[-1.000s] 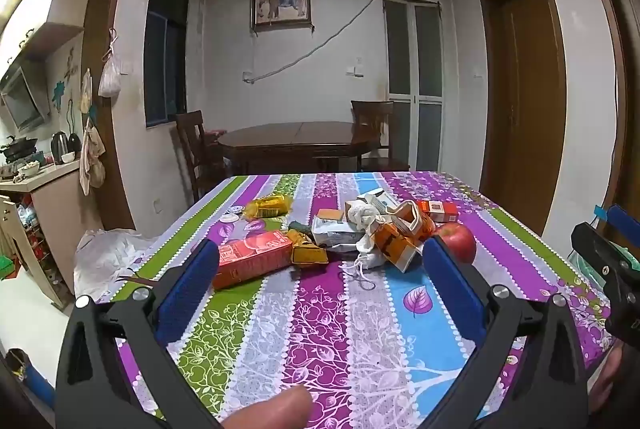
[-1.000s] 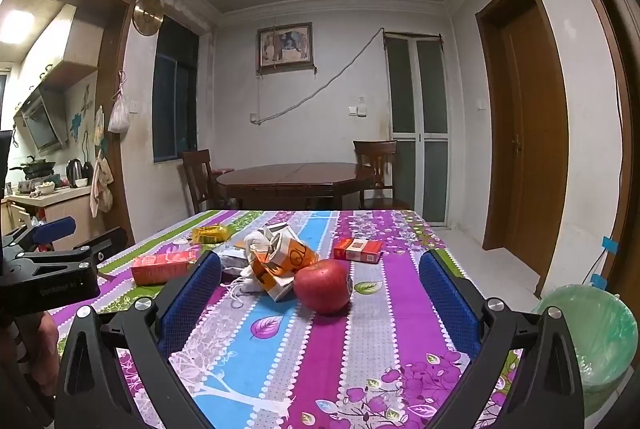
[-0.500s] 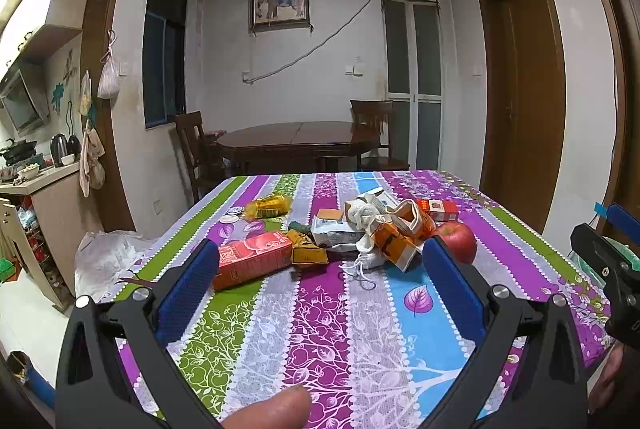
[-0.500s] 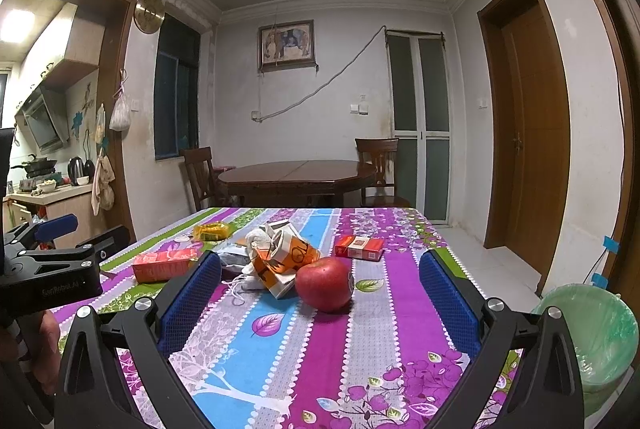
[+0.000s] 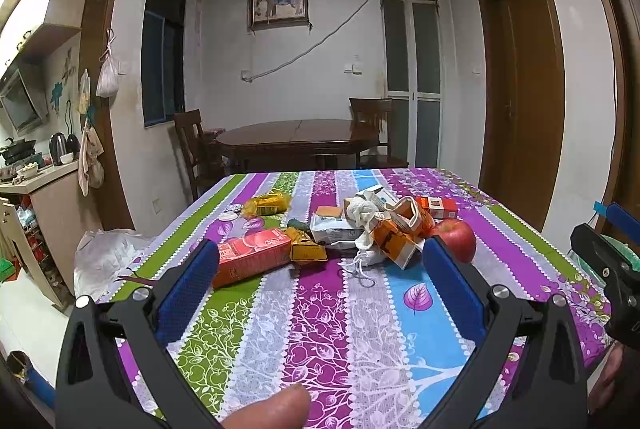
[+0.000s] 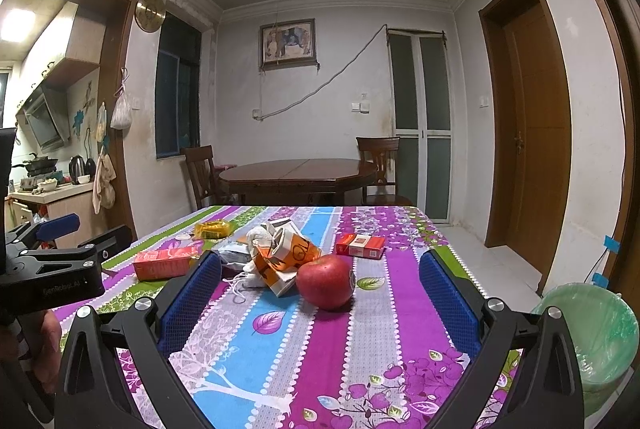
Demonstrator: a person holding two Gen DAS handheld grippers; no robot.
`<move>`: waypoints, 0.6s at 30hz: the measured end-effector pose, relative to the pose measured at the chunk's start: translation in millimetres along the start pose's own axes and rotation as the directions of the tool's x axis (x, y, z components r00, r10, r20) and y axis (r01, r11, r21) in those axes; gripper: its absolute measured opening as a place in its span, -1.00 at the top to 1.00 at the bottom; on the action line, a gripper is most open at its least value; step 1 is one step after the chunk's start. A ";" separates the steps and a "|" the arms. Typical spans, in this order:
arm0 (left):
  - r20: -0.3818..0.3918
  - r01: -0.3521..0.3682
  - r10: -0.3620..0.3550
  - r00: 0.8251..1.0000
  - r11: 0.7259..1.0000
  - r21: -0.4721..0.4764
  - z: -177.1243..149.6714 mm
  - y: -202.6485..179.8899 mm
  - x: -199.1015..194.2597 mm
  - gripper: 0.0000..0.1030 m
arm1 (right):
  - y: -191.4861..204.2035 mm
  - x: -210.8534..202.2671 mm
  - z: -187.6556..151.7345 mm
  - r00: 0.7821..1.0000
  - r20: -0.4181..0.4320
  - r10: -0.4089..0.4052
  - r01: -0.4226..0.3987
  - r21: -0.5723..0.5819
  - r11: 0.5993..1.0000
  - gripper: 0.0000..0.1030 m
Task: Collect trash
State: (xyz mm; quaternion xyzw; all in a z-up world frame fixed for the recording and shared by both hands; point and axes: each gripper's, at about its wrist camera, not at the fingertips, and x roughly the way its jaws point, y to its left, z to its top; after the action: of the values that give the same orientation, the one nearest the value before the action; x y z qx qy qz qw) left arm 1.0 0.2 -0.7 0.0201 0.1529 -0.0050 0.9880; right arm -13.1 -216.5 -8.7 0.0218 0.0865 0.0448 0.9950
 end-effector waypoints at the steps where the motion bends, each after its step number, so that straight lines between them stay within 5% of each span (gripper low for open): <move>1: 0.000 0.001 -0.001 1.000 1.000 -0.001 0.0 0.2 -0.1 -0.91 | -0.1 0.0 -0.7 1.000 -0.001 0.001 -0.001 0.001 1.000 -0.92; 18: -0.002 0.002 -0.002 1.000 1.000 0.002 -3.8 0.0 0.0 -0.91 | 0.1 2.2 -2.0 1.000 -0.004 0.000 0.000 0.001 1.000 -0.92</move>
State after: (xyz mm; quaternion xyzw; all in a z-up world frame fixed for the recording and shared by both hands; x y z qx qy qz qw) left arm -0.2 0.4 -4.3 0.0212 0.1537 -0.0062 0.9879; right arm -11.3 -216.1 -11.0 0.0223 0.0887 0.0451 0.9948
